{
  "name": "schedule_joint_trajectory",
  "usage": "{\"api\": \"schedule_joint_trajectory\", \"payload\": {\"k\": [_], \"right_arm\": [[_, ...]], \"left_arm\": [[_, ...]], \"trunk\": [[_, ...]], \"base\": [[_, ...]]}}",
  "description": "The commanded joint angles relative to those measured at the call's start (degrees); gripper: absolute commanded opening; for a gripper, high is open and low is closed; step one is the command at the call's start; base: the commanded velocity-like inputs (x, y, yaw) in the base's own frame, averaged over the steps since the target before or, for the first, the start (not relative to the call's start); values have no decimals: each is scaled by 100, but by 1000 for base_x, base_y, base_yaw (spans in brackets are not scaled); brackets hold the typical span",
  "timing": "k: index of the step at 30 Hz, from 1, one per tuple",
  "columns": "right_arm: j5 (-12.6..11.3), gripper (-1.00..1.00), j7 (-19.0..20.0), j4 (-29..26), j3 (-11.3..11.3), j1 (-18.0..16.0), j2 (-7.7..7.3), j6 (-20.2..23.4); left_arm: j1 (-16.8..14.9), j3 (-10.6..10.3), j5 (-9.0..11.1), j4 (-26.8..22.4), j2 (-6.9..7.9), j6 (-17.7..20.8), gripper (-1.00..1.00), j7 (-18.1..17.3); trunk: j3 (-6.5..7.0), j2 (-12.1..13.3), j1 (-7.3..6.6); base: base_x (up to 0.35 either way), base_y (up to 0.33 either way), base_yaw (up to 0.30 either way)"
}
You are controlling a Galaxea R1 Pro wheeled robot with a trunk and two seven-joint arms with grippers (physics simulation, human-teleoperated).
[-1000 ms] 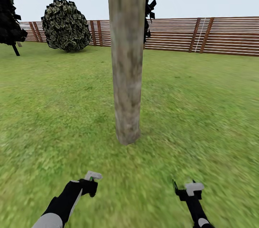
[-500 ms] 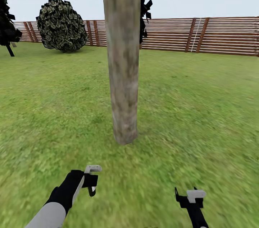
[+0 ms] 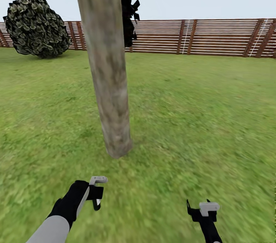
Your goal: In the garden, pick up the pesticide atomizer on the floor and spray pesticide onto both trees until each tree trunk is fully covered.
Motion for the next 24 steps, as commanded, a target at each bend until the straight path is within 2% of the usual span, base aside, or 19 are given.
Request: {"api": "schedule_joint_trajectory", "payload": {"k": [1, 7, 8, 24], "right_arm": [[0, 100, -3, 1, -2, 0, 0, 0], [6, 100, -9, 11, -9, 4, 0, 0], [9, 100, -9, 209, 0, 18, 6, 0], [9, 100, -9, 209, 0, 18, 7, 0]], "left_arm": [[0, 2, 6, 0, -1, -11, -100, -2], [9, -14, 14, -16, -16, -55, -100, -1], [16, -11, 17, -112, -19, -55, -100, -5], [28, -9, 12, -168, -11, -55, -100, -3]], "trunk": [[1, 0, 0], [3, 0, 0], [3, 0, 0], [3, 0, 0]], "base": [[310, 0, -299], [61, 0, -51], [0, 0, 0], [-3, 0, 0]]}}
